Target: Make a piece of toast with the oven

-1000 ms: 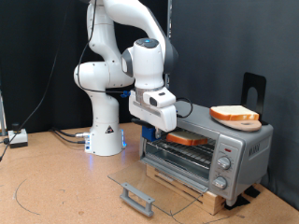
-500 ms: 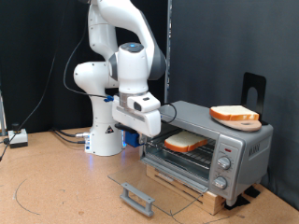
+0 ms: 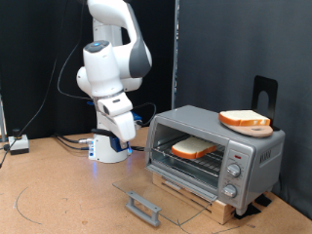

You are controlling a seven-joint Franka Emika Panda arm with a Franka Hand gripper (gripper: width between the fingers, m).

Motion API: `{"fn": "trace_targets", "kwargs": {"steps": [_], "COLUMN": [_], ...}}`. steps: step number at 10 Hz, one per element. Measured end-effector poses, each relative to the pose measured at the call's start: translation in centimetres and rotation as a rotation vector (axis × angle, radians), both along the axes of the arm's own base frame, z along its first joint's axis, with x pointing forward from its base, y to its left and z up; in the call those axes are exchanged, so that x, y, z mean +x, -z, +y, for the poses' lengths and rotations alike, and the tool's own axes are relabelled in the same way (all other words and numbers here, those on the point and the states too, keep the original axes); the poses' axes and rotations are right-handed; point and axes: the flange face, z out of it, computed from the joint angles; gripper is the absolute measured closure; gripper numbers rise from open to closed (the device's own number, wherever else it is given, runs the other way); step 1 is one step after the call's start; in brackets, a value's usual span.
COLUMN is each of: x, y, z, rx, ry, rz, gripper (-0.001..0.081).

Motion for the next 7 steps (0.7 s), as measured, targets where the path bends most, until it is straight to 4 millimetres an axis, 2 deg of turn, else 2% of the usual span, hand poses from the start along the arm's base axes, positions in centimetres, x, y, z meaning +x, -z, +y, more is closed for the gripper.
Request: {"fn": "trace_targets", "kwargs": {"steps": [2,3,7], "x": [0.1,0.4,1.4], "y": [0.1,-0.6,-6.0], "z": [0.5,0.8,2.8], "rx": [0.031,0.090,0.308], "ry": [-0.005,0.017,0.082], "rz": [-0.013,-0.059,-0.137], "gripper": [0.0401,0.0401,0.0401]}}
